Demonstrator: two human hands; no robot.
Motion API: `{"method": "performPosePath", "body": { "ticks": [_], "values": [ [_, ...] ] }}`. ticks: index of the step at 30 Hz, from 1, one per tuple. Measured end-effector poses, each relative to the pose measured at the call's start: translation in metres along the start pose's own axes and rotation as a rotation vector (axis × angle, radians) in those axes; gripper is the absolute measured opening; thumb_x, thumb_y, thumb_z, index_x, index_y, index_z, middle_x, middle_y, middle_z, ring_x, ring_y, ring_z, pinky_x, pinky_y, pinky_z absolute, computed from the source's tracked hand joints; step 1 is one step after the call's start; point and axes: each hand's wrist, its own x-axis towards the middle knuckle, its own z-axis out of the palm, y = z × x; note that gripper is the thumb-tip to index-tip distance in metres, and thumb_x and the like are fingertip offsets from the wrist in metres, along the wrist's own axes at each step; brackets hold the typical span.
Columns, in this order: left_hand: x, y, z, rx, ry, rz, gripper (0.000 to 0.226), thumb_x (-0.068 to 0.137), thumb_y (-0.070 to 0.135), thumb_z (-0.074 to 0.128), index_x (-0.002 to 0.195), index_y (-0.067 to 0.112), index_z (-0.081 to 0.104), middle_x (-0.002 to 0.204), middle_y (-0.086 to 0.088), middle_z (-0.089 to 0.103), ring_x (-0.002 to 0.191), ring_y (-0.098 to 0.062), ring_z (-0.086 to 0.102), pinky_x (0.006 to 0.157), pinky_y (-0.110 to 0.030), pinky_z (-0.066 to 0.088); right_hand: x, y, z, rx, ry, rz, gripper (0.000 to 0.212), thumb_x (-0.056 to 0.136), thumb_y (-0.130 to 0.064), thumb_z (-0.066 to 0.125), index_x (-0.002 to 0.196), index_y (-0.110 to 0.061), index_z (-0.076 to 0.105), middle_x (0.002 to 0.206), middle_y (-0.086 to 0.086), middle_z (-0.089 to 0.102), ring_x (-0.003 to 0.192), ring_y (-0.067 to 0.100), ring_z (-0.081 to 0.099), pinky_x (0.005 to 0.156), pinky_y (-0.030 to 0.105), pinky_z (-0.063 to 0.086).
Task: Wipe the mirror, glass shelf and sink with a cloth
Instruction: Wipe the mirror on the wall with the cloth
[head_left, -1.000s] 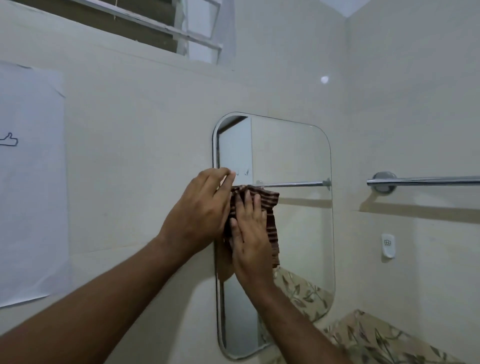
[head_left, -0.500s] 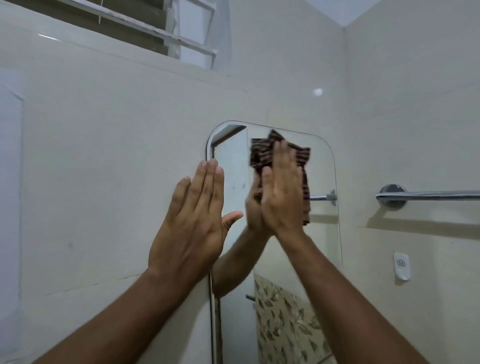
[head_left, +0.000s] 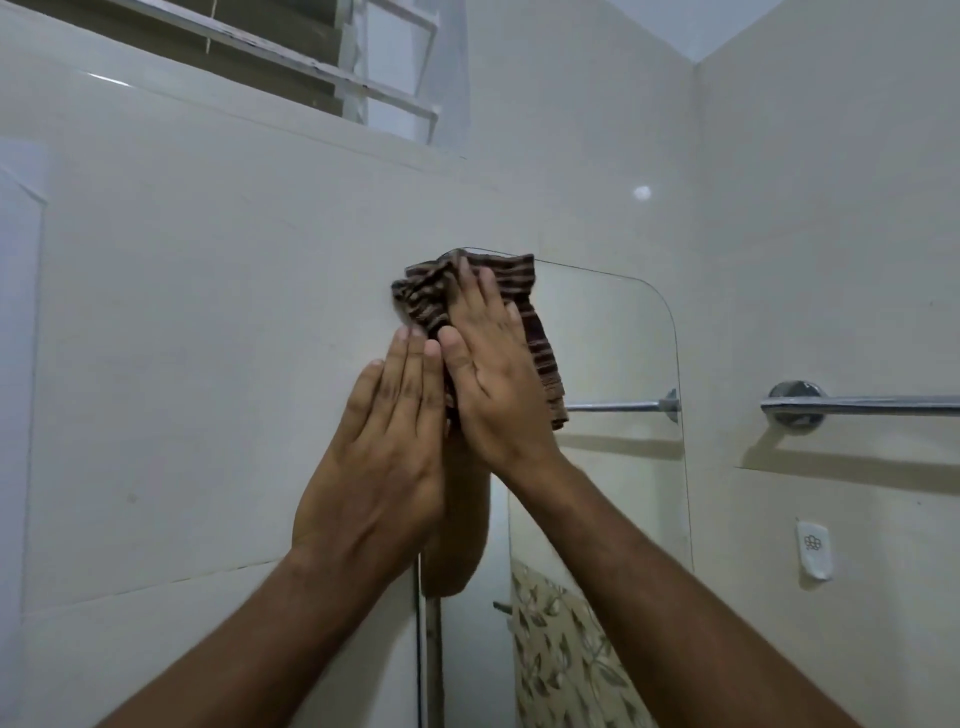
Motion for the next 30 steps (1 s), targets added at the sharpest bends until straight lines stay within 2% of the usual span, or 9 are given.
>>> {"method": "performPosePath", "body": {
  "ticks": [2, 5, 9, 12, 15, 19, 23, 27, 30],
  "values": [
    [0.0, -0.001, 0.0, 0.006, -0.003, 0.003, 0.06, 0.096, 0.01, -0.001, 0.153, -0.009, -0.002, 0.161, -0.033, -0.002, 0.153, -0.039, -0.004, 0.123, -0.052, 0.015, 0.002, 0.011, -0.004, -0.031, -0.014, -0.082, 0.05, 0.105, -0.024, 0.033, 0.154, -0.016, 0.027, 0.163, -0.002, 0.021, 0.152, 0.01, 0.006, 0.125, 0.04, 0.007],
    [0.0, -0.001, 0.003, 0.019, 0.023, 0.014, 0.058, 0.101, 0.012, 0.016, 0.152, -0.01, 0.0, 0.161, -0.034, 0.001, 0.153, -0.041, -0.001, 0.123, -0.053, 0.017, 0.008, 0.046, -0.015, -0.144, 0.075, -0.023, 0.05, 0.105, -0.025, 0.032, 0.155, -0.017, 0.026, 0.163, -0.002, 0.021, 0.152, 0.012, 0.008, 0.124, 0.042, 0.011],
    [0.001, -0.001, 0.004, 0.018, 0.033, 0.018, 0.062, 0.1, 0.012, 0.027, 0.152, -0.011, 0.002, 0.16, -0.034, 0.002, 0.153, -0.042, 0.002, 0.122, -0.054, 0.019, 0.009, 0.118, -0.048, -0.109, 0.251, 0.39, 0.051, 0.107, -0.033, 0.027, 0.155, -0.017, 0.025, 0.163, -0.001, 0.023, 0.152, 0.013, 0.013, 0.124, 0.038, 0.01],
    [0.002, -0.002, 0.005, 0.013, 0.032, 0.011, 0.062, 0.1, 0.012, 0.027, 0.152, -0.011, 0.001, 0.161, -0.033, 0.001, 0.153, -0.041, 0.002, 0.123, -0.053, 0.019, -0.009, 0.169, -0.069, -0.086, 0.31, 0.716, 0.053, 0.105, -0.04, 0.023, 0.151, -0.017, 0.033, 0.158, 0.006, 0.033, 0.148, 0.022, 0.024, 0.122, 0.045, 0.018],
    [0.002, -0.001, 0.004, -0.012, 0.03, 0.004, 0.057, 0.105, 0.014, 0.019, 0.153, -0.01, 0.0, 0.162, -0.032, 0.0, 0.153, -0.04, 0.001, 0.123, -0.052, 0.019, -0.031, 0.177, -0.065, -0.089, 0.351, 0.835, 0.061, 0.1, -0.049, 0.017, 0.147, -0.018, 0.037, 0.154, 0.009, 0.038, 0.144, 0.026, 0.032, 0.117, 0.049, 0.027],
    [0.002, 0.0, 0.004, -0.085, 0.051, -0.006, 0.056, 0.106, 0.018, 0.017, 0.154, -0.007, 0.005, 0.163, -0.028, 0.006, 0.154, -0.035, 0.005, 0.123, -0.051, 0.02, -0.037, 0.125, -0.04, -0.125, 0.351, 0.69, 0.051, 0.107, -0.037, 0.024, 0.15, -0.013, 0.037, 0.161, 0.007, 0.028, 0.15, 0.02, 0.018, 0.124, 0.039, 0.013],
    [0.004, 0.0, 0.002, -0.183, 0.074, -0.035, 0.059, 0.103, 0.02, 0.026, 0.154, -0.005, 0.011, 0.163, -0.024, 0.014, 0.154, -0.029, 0.011, 0.125, -0.047, 0.019, -0.04, 0.046, -0.007, -0.089, 0.227, 0.375, 0.048, 0.108, -0.033, 0.027, 0.153, -0.017, 0.029, 0.164, -0.001, 0.016, 0.153, 0.013, 0.005, 0.125, 0.038, 0.007],
    [0.006, 0.001, -0.008, -0.381, 0.128, -0.118, 0.06, 0.102, 0.024, 0.024, 0.155, -0.003, 0.014, 0.164, -0.02, 0.018, 0.155, -0.023, 0.013, 0.126, -0.042, 0.013, -0.065, -0.02, 0.018, -0.105, 0.088, 0.112, 0.052, 0.106, -0.02, 0.03, 0.155, -0.012, 0.019, 0.165, 0.002, 0.014, 0.153, 0.015, 0.005, 0.123, 0.046, 0.014],
    [0.005, 0.0, -0.015, -0.467, 0.139, -0.147, 0.062, 0.102, 0.028, 0.025, 0.156, -0.001, 0.012, 0.166, -0.015, 0.014, 0.155, -0.02, 0.01, 0.127, -0.042, 0.012, -0.099, -0.033, 0.022, -0.037, 0.036, 0.007, 0.058, 0.102, -0.016, 0.039, 0.154, -0.015, 0.013, 0.164, 0.003, 0.019, 0.153, 0.019, 0.009, 0.122, 0.049, 0.018]
  ]
}}
